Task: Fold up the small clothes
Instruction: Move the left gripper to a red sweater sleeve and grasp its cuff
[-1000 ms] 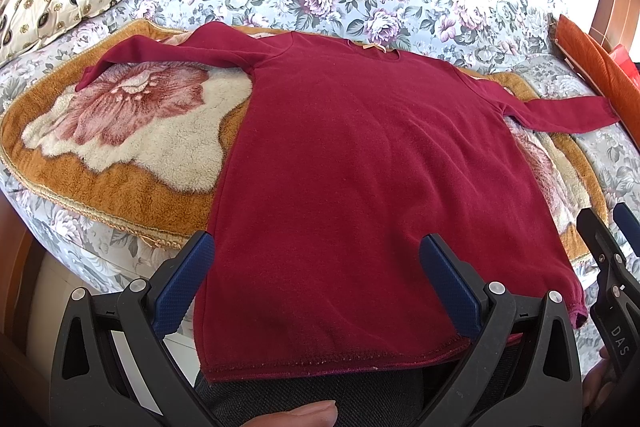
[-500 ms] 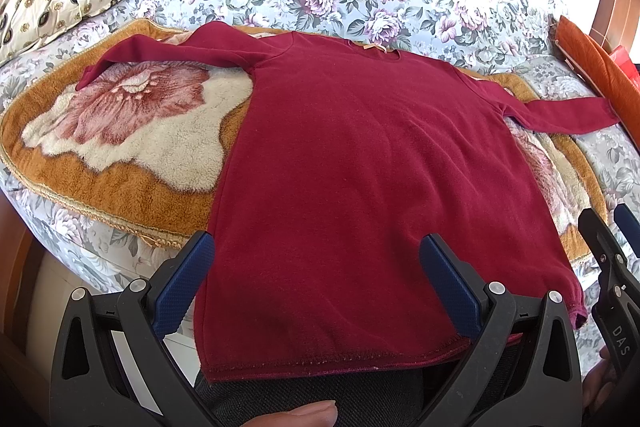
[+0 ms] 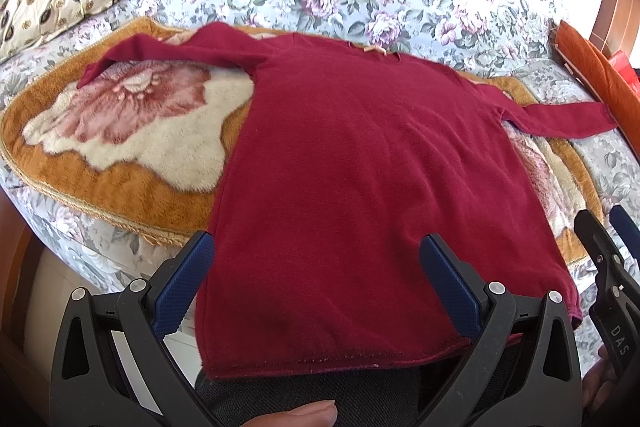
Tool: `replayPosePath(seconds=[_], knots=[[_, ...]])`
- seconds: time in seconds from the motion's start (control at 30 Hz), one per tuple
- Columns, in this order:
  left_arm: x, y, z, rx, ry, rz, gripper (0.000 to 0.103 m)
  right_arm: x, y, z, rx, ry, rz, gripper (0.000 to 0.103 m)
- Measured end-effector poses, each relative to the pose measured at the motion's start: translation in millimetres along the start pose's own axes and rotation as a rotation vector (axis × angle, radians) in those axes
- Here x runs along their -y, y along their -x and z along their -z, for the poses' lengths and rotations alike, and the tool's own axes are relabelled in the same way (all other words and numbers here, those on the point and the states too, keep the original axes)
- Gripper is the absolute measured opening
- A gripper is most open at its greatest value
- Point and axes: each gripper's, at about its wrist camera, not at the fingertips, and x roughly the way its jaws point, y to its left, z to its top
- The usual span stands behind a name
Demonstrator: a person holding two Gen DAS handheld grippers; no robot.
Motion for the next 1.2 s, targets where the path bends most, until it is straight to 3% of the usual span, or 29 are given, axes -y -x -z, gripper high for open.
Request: replayPosePath(seconds=[0.17,0.27,0.43,0.57,0.7,0.9,1.07,1.2], knots=[[6.1,11.2,-16.6,0.099,-0.039,0.010,0.103,2.1,0.4,-30.4,0.096,-0.004,-0.026,0.074],[-2.8,10.5,-39.6,0.152,-0.014,0.082,0.103,-0.9,-16.8,-54.3,0.122,-0.011,-0.037,0.074],[-7.6,-13.0,-70.9,-0.018,-0.044,0.092,0.103,-11.1,-61.0,-74.4,0.144,0.006,-0.034,0.074],[-17.7,-17.3,-81.7,-0.009,-0.063,0.031,0.103,-11.4,-102.0,-72.4,0.010,-0.014,-0.021,0.074],[-50.2,-43.1,-99.8,-0.054,-0.048,-0.012,0.103,-6.0,-96.3,-69.4,0.042,-0.031,-0.027,0.074],[-131.5,-61.7,-145.8,-0.070,0.144,-0.021,0.103,-16.1,-93.9,-66.7,0.061,0.014,-0.018,0.074],[-235.6,-76.3,-185.7,-0.093,0.466,0.097,0.103,-19.9,-102.6,-66.9,0.027,0.033,-0.016,0.074],[-306.5,-101.9,-195.1,-0.116,0.727,0.189,0.102,-19.0,-105.8,-66.3,0.015,0.028,-0.017,0.074]])
